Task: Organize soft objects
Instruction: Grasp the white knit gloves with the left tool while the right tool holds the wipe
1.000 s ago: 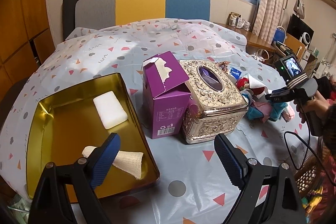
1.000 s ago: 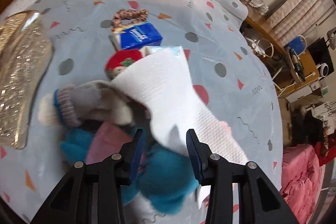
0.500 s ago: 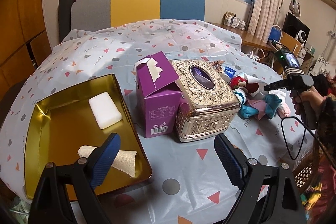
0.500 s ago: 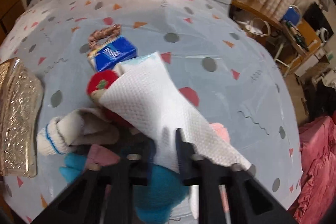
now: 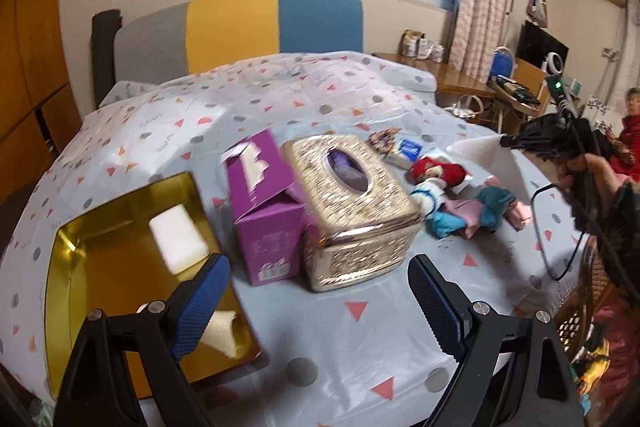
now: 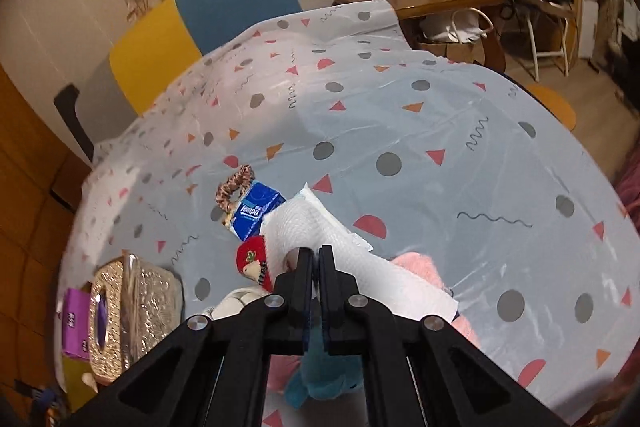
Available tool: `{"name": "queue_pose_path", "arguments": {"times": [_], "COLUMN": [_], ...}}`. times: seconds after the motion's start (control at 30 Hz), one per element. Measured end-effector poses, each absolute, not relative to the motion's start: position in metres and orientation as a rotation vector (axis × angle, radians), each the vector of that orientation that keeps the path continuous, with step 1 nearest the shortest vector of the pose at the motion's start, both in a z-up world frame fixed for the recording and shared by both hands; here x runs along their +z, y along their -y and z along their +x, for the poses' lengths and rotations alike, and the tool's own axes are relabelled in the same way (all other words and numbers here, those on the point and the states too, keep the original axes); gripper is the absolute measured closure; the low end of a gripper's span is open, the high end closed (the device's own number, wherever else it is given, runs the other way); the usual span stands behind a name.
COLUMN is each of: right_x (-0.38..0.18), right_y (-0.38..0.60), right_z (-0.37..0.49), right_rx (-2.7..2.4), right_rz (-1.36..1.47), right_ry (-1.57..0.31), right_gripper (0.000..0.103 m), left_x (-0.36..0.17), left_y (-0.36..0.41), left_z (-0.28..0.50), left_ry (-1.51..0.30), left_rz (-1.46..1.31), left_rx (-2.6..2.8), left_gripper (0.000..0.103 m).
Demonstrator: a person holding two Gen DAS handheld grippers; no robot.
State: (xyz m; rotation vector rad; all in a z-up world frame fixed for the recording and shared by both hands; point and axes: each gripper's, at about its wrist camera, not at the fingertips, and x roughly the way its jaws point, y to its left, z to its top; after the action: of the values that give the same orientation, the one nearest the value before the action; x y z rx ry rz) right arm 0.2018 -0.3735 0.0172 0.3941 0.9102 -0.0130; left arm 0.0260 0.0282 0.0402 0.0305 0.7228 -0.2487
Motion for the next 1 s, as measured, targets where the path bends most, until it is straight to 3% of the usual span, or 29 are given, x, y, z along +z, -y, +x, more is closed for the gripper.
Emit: {"name": "queue_pose_path", "arguments": {"times": [0.4, 0.57, 0.83, 1.0], "right_x": [-0.023, -0.019, -0.011, -0.010], "right_y": [0.417, 0.418, 0.417, 0.417], "right_z": [0.181, 0.180, 0.177, 0.176], "right_rx": [-0.023, -0.014, 0.023, 0.040], "right_rz": [0.696, 0.693, 0.682, 0.687], "right_ry": [-0.806, -0.776, -0.734, -0.725], "right_gripper": [0.101, 0.101, 0.101, 0.101], "left_x": [0.067, 0.068, 0.042, 0.008], "left_y": [0.038, 0.068, 0.138, 0.173], "left_z": [0.051, 0.074, 0.124, 0.158], "left_ry": [-0.685, -0.717, -0.836, -0.954], "left_rz": [0.166, 0.189, 0.315, 0.386], "left_rx": [-0.387, -0.445, -0.485, -0.495], "left_gripper": [0.017, 0.030, 0.031, 0.050]}}
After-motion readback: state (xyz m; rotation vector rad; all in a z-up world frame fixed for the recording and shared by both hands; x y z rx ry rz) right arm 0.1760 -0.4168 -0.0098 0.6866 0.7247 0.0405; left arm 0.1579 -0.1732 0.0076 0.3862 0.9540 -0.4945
